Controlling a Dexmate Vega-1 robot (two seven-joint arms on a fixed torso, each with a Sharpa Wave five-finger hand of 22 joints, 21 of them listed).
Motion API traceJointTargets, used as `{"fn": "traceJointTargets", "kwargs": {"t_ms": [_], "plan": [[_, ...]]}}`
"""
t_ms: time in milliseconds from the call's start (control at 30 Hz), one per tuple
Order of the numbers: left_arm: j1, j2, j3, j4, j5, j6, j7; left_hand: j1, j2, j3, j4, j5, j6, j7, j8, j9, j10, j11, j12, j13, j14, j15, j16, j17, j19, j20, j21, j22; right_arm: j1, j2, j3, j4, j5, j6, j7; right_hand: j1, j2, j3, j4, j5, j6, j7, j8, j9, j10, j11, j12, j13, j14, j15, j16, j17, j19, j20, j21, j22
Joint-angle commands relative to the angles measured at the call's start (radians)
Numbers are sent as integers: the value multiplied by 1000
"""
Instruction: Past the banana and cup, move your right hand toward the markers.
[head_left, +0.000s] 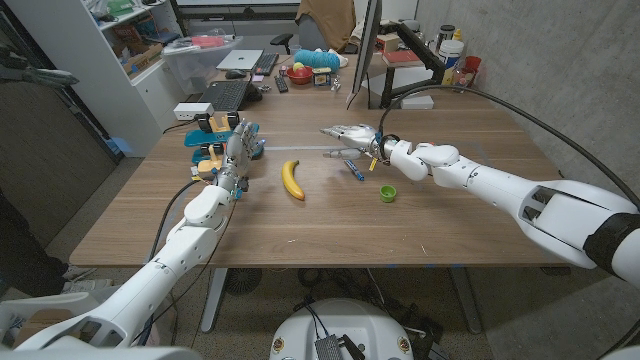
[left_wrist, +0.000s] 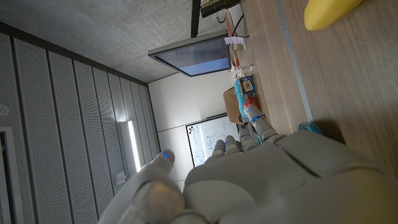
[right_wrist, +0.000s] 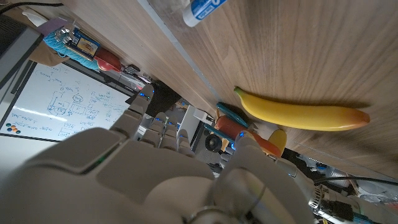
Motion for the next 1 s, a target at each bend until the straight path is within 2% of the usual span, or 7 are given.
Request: {"fn": "traceJointTargets", "kwargs": {"t_ms": [33,267,333,400,667,867,1000], "plan": [[-3,3,0,2,-3,4,-5,0,124,-6,-1,5,-309,3,3,5,-302,6,3,3,-372,2,1,3,-445,1,-4,5,13,9,-26,37,-7,-6,-15,13,0,4,-11,4,-3,-1,3,2,15,-4,5,5,22,-1,6,2,18,-9,9,1],[-3,6,0,-1,-4,7,-7,0,124,-7,-1,6,-309,3,3,4,-302,6,3,3,-372,3,1,3,-445,1,-5,5,15,4,-34,40,-11,-13,-24,23,3,6,-18,5,-1,-3,4,2,26,-7,7,5,42,-8,5,1,49,-19,14,1],[-1,8,-1,-3,-5,7,-7,0,124,-8,-1,6,-309,3,3,4,-302,6,3,3,-372,3,1,3,-445,1,-5,5,17,3,-37,41,-17,-16,-31,32,7,8,-23,5,1,-4,4,2,33,-9,8,4,59,-10,5,0,73,-33,17,0],[0,9,-2,-4,-6,8,-9,0,124,-8,-1,6,-309,3,3,4,-301,6,4,3,-372,2,1,3,-445,1,-5,5,16,0,-38,37,-19,-21,-32,36,7,9,-26,6,4,-4,5,2,35,-11,8,4,67,-10,6,0,80,-38,18,0],[7,15,-5,-14,-11,14,-11,0,123,-9,-1,6,-308,3,3,4,-301,7,4,3,-372,2,1,3,-445,1,-6,5,11,-7,-42,30,-25,-42,-26,45,11,11,-32,6,0,-7,3,3,38,-14,7,4,75,-17,3,0,88,-40,16,0],[16,24,-9,-25,-20,20,-16,-1,123,-11,-1,6,-308,3,3,4,-299,6,4,3,-371,2,1,3,-444,1,-7,5,5,-17,-45,11,-36,-56,-27,52,7,10,-38,6,-1,-7,3,3,39,-16,5,4,86,-21,2,0,110,-39,19,-1],[23,32,-13,-37,-23,28,-15,-1,123,-12,-1,7,-308,3,2,4,-301,7,3,3,-372,2,1,3,-445,1,-7,5,-5,-34,-42,-17,-41,-65,-17,54,5,8,-40,5,2,-7,4,3,47,-17,6,4,109,-21,6,1,141,-43,25,-1]]}}
